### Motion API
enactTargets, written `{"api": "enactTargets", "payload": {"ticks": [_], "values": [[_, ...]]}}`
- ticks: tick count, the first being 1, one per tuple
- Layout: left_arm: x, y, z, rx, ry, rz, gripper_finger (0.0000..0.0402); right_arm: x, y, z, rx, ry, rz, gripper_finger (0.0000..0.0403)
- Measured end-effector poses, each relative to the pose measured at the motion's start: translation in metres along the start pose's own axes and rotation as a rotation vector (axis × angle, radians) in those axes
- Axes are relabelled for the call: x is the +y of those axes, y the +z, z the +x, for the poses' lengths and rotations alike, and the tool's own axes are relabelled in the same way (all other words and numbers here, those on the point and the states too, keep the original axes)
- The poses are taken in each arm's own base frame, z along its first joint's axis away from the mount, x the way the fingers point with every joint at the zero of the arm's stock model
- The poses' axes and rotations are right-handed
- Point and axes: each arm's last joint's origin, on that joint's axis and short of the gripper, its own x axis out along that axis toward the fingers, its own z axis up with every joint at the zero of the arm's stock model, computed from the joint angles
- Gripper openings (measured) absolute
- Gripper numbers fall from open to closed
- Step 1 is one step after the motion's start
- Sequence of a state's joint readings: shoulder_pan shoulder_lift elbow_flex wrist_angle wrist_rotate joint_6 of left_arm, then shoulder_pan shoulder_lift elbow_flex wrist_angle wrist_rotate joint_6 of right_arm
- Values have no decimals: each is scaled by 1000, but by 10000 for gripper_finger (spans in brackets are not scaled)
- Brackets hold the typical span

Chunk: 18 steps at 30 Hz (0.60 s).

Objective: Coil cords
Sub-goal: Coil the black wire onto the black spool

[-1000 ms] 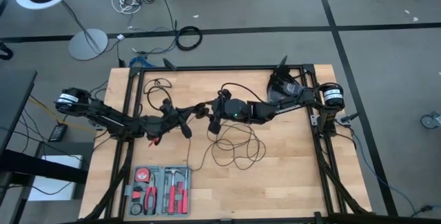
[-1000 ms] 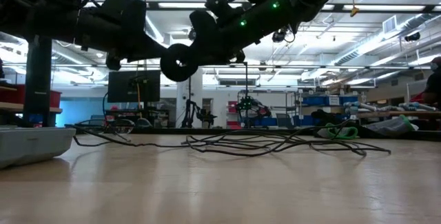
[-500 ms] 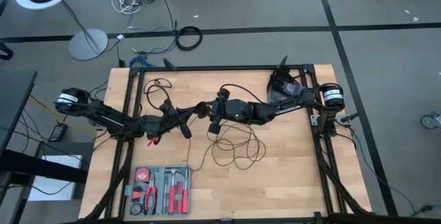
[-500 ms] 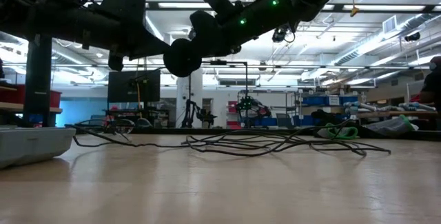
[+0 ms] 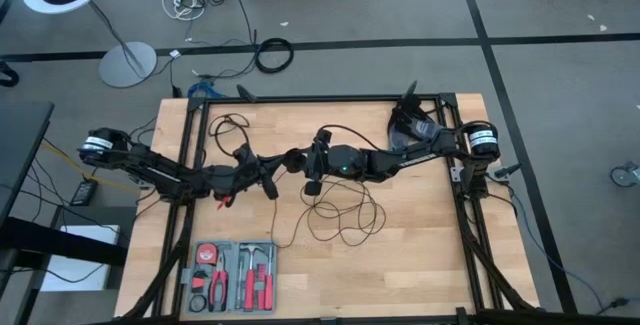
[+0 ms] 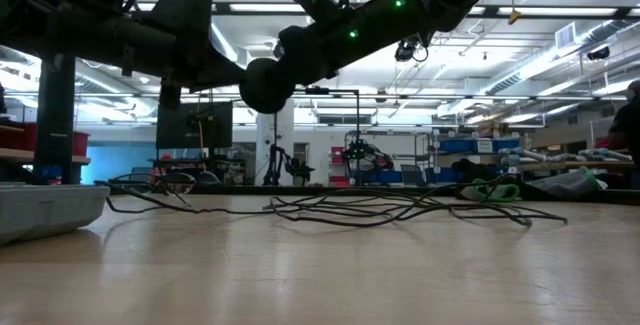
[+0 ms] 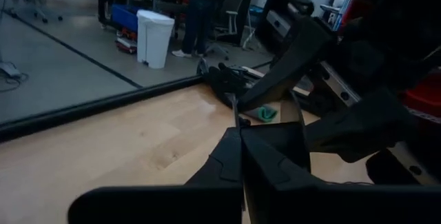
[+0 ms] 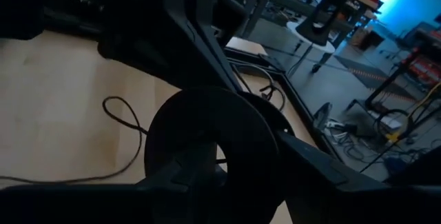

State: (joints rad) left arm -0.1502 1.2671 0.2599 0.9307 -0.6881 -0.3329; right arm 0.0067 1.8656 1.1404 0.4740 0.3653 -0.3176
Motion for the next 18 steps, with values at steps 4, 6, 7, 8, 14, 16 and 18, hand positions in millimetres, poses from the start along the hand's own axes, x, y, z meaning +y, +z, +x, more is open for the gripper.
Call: {"api": "enactTargets", "payload": {"ticks": [4,6,7,8,14,16,18], "values": [[2,-1,2,13,-1,-18,21,0,1,0,-6,-1,0,148],[2,-2,2,25,-11,-27,38,-1,3,0,-24,-5,-6,148],[3,-1,3,27,-14,-33,48,-1,4,0,-29,-7,-14,148],[3,-1,3,31,-23,-42,58,-1,4,0,-30,-9,-25,148],[6,-1,7,60,-75,-82,101,-1,8,-1,-82,39,-21,140],[7,-1,7,62,-82,-81,106,-1,9,-1,-88,56,-22,136],[7,0,8,55,-82,-85,107,-1,8,-1,-87,56,-21,133]]}}
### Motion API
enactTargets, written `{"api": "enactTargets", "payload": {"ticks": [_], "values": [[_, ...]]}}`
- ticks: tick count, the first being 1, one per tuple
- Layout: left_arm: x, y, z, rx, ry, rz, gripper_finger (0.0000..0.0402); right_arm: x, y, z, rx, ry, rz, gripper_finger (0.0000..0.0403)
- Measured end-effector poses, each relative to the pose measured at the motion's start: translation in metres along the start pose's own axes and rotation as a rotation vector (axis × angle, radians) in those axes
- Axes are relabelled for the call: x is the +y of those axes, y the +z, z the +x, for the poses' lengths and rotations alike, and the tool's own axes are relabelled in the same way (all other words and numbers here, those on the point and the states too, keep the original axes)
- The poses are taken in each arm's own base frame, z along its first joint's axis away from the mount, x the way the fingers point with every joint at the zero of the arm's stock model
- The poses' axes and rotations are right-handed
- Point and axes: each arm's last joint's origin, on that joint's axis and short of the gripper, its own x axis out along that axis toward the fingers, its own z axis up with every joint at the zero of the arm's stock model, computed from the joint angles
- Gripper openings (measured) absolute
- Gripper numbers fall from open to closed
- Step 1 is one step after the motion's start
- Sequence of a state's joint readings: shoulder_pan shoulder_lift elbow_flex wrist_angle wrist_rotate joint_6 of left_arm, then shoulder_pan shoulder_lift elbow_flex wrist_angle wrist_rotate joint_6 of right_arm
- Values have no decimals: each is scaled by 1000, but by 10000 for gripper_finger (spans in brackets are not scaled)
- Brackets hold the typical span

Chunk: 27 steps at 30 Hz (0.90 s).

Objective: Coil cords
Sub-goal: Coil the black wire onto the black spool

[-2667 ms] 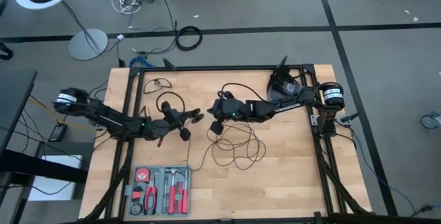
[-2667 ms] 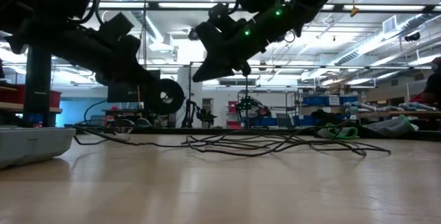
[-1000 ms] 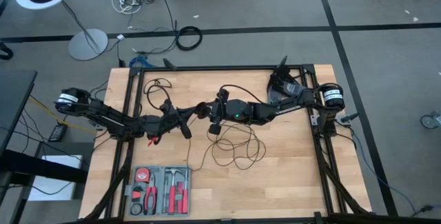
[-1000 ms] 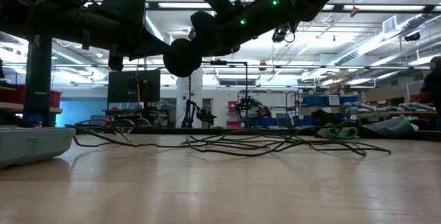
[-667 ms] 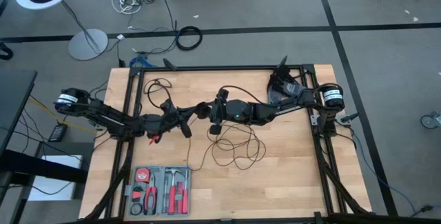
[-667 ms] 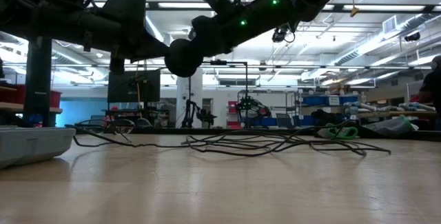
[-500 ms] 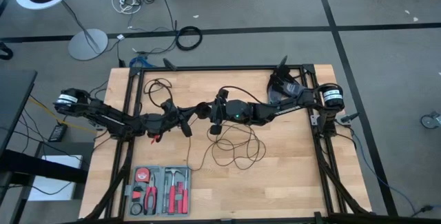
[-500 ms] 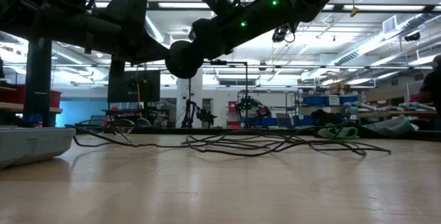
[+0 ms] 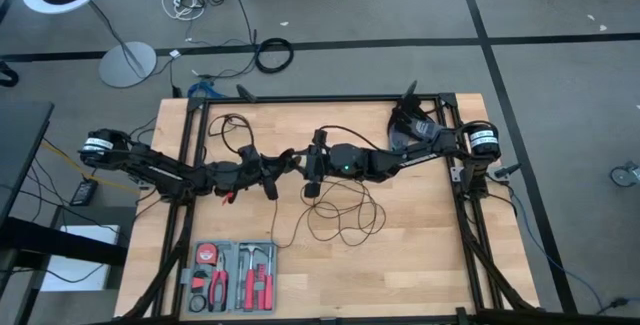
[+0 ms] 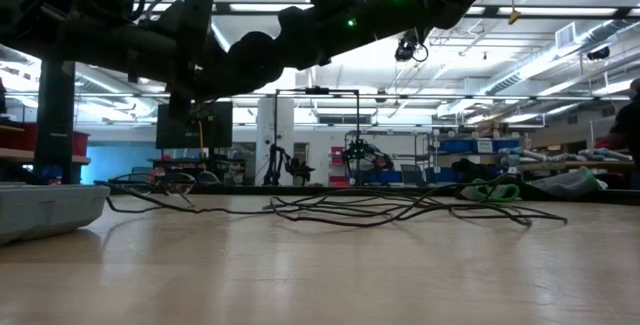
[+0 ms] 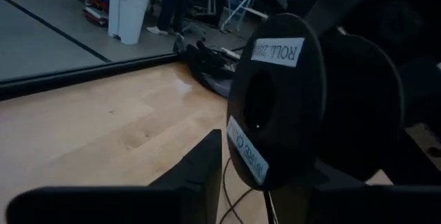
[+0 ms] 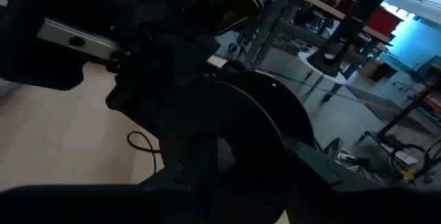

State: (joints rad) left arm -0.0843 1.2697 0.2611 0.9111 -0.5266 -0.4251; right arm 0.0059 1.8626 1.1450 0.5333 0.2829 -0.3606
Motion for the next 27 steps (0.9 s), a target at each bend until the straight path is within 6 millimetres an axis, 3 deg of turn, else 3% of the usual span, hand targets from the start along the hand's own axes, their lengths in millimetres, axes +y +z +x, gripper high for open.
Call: {"api": "enactTargets", "payload": {"ticks": [27], "values": [[-1,0,-1,0,-34,103,108,0,-7,-1,91,-49,112,121]]}}
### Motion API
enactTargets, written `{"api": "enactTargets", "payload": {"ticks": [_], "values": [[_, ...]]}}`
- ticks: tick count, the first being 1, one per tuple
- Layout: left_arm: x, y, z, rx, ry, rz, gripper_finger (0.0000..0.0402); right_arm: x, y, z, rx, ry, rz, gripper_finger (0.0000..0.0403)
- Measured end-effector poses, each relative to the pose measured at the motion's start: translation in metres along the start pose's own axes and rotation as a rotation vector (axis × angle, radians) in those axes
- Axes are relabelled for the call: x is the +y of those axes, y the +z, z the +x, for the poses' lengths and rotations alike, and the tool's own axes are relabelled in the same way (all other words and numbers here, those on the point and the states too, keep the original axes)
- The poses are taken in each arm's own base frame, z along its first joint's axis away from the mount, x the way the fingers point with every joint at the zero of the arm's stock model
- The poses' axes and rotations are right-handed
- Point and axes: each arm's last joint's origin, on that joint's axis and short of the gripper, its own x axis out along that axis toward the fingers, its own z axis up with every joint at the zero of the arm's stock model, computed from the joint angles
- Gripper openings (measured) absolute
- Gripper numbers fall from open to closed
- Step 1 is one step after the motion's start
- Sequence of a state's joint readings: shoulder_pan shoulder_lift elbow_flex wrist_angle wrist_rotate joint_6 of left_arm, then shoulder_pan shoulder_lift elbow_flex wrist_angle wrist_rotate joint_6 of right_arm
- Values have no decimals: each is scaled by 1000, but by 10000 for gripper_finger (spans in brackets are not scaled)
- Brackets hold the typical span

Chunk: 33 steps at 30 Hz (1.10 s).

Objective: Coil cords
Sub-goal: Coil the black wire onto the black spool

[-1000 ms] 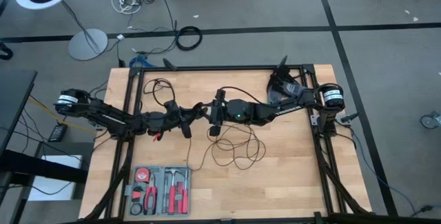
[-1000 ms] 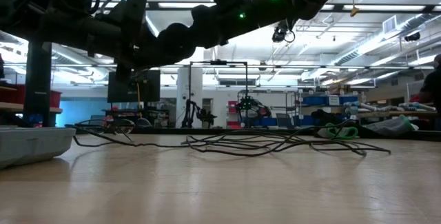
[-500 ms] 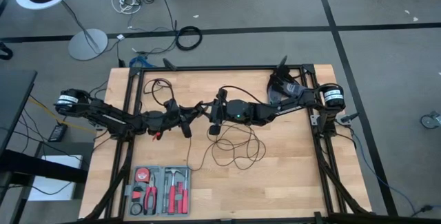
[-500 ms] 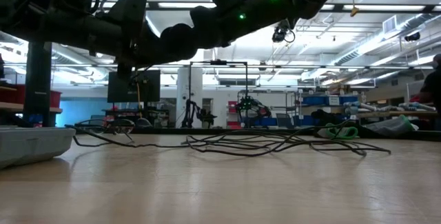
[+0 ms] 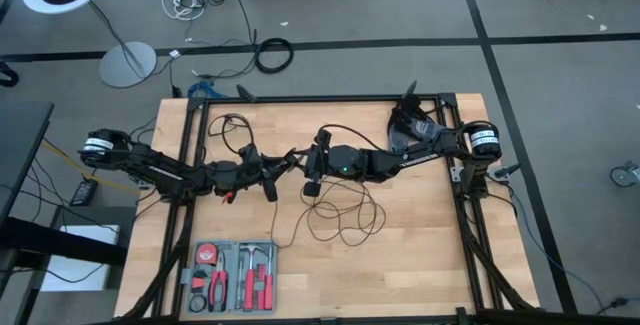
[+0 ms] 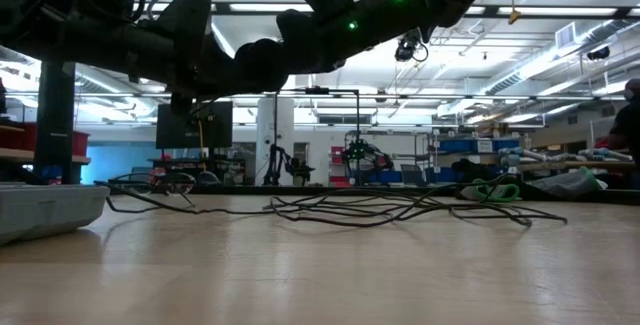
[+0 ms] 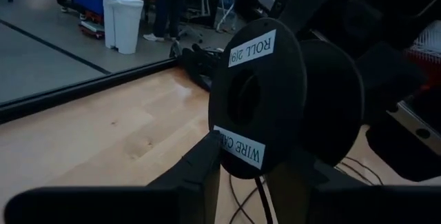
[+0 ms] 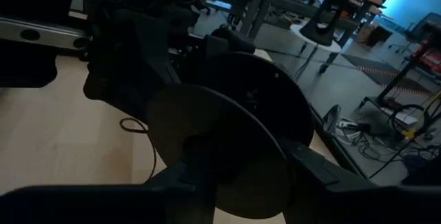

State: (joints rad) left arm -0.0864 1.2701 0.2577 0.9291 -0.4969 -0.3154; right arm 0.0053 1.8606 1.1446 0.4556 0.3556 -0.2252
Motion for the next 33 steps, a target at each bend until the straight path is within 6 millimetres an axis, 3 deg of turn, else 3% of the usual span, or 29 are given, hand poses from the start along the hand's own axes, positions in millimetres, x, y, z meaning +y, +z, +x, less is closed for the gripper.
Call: {"api": "enactTargets", "payload": {"ticks": [21,33], "values": [[-12,8,-11,-64,72,153,108,0,-8,1,60,-15,81,114],[-8,1,-11,-4,101,127,108,0,-2,1,-5,13,102,114]]}}
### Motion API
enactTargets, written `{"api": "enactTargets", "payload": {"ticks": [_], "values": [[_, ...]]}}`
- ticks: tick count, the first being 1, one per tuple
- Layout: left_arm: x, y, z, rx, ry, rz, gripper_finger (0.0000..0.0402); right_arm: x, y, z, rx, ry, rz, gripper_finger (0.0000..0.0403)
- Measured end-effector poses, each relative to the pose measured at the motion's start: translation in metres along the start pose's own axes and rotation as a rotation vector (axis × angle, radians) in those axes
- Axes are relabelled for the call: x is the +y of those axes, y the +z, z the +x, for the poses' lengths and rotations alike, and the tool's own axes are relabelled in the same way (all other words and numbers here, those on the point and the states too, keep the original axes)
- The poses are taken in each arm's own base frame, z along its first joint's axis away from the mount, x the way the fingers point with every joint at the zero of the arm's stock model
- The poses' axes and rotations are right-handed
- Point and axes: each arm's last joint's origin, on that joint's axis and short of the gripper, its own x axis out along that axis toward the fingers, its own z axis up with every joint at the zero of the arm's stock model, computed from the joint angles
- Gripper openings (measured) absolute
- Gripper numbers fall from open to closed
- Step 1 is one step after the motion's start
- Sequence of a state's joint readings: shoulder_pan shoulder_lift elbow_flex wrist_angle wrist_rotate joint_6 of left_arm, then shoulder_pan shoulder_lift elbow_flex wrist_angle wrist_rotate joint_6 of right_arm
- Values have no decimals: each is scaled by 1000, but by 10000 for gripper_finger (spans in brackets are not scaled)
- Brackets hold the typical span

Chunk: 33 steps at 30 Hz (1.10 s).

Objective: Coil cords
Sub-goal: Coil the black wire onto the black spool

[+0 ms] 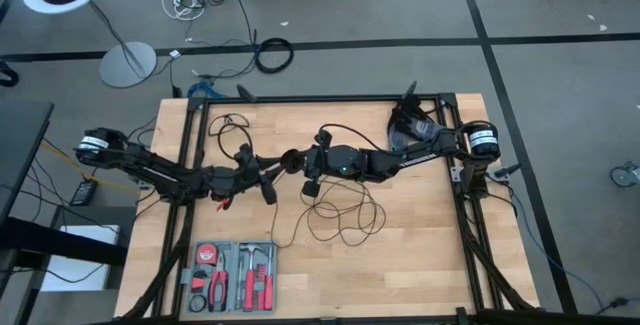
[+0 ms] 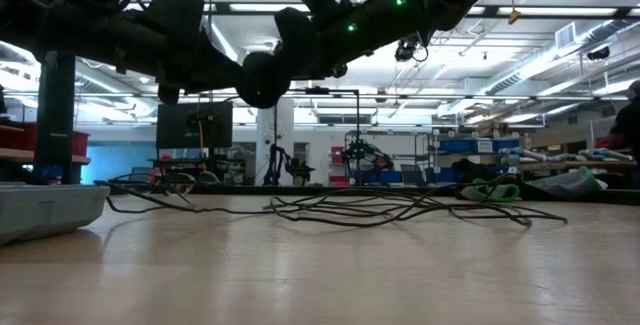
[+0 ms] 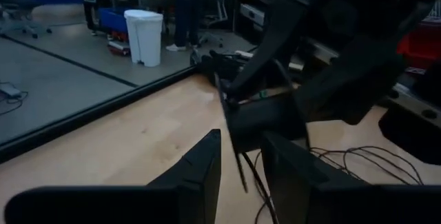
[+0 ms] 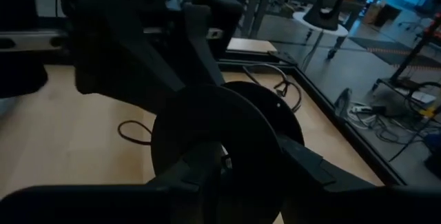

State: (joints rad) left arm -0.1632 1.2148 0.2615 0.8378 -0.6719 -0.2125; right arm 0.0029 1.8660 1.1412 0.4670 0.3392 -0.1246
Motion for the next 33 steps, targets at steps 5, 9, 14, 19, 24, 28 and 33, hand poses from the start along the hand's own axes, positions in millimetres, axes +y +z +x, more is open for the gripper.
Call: {"api": "enactTargets", "payload": {"ticks": [5,9,14,19,24,28,33], "values": [[2,1,1,-7,19,-10,108,0,2,0,-12,2,-30,114],[2,1,1,-9,17,-23,97,0,2,0,-13,2,-48,113],[1,0,1,-3,9,-37,27,0,2,0,-13,2,-49,113],[1,0,1,-1,1,-35,5,0,2,0,-10,1,-51,113],[1,0,1,-2,-2,-37,2,1,2,-1,-10,2,-51,113],[2,0,1,-1,0,-35,1,1,2,-1,-10,-2,-52,114],[2,0,1,-4,18,-30,1,0,2,-1,0,-68,-51,121]]}}
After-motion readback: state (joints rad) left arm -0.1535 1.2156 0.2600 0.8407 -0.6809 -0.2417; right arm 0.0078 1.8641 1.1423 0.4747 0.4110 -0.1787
